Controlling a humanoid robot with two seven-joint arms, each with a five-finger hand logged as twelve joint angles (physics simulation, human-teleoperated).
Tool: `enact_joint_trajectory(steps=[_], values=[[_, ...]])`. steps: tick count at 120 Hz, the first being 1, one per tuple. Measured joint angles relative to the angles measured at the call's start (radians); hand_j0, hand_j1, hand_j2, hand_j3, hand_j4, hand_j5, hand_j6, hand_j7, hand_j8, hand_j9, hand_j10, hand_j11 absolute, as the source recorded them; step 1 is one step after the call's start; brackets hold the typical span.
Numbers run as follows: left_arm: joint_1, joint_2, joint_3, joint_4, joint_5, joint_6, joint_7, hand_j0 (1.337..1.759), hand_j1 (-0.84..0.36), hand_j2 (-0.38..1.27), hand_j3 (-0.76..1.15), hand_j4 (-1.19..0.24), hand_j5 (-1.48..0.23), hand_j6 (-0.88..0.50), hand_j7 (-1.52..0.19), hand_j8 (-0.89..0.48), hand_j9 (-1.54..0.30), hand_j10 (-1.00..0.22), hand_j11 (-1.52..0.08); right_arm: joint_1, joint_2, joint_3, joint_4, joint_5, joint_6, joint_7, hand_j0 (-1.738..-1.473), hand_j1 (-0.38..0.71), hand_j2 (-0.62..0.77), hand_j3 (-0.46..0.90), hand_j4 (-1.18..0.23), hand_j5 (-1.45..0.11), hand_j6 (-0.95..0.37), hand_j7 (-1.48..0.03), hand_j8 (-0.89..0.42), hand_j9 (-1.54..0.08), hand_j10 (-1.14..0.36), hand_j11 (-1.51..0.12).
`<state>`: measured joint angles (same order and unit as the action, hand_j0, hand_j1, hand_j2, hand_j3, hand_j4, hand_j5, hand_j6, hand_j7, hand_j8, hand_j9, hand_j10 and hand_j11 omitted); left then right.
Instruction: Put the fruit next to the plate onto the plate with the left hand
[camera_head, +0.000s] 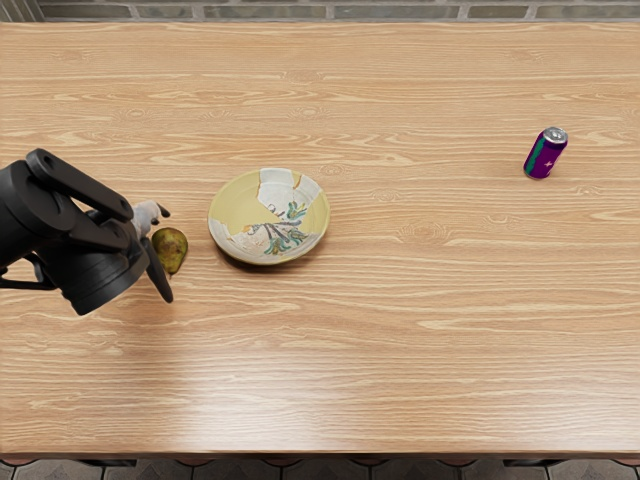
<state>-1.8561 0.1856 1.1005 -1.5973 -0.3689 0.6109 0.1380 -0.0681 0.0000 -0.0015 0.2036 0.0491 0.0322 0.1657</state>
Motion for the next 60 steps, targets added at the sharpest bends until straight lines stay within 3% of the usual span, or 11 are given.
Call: enact_joint_trajectory(steps=[60], values=[[0.018, 0.001, -0.001, 0.018, 0.0, 0.0, 0.0, 1.658, 0.19, 0.03, 0.0, -0.13, -0.17, -0.13, -0.17, -0.13, -0.17, -0.13, -0.17, 0.0, 0.0, 0.0, 0.0, 0.0, 0.0, 0.0, -1.658, -0.34, 0.0, 0.0, -0.01, -0.01, -0.01, -0.01, -0.01, -0.01, -0.01, -0.01]])
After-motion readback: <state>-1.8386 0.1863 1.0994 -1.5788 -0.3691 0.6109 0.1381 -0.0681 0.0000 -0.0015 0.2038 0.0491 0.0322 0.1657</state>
